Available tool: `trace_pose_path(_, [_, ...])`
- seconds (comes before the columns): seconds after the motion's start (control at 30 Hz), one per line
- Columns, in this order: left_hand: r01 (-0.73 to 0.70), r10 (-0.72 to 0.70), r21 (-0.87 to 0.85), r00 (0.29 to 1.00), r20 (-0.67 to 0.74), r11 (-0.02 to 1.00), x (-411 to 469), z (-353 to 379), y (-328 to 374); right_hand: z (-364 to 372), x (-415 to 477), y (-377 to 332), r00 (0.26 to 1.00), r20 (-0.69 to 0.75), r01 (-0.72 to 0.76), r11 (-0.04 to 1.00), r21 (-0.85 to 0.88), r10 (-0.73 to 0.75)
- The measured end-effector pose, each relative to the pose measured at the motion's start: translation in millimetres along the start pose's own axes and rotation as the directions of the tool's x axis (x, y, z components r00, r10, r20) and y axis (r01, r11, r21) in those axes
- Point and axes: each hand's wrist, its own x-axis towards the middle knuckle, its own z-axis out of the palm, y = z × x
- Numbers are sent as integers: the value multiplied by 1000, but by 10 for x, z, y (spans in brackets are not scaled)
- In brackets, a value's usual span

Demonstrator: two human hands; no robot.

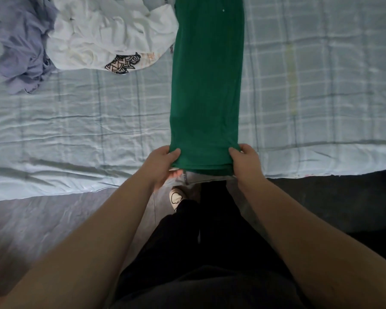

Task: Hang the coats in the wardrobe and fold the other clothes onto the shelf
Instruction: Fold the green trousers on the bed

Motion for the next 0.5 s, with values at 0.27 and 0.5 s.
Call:
trace_pose_path(0.27, [-34,101,330,977,-189,943,181,287,-365,-138,63,413,999,-3,37,986,-164,-38])
trace_pose_path(0.5, [-2,179,526,941,-287,851,286,382,-531,-4,48,755,997,-30,-82,985,-154,78])
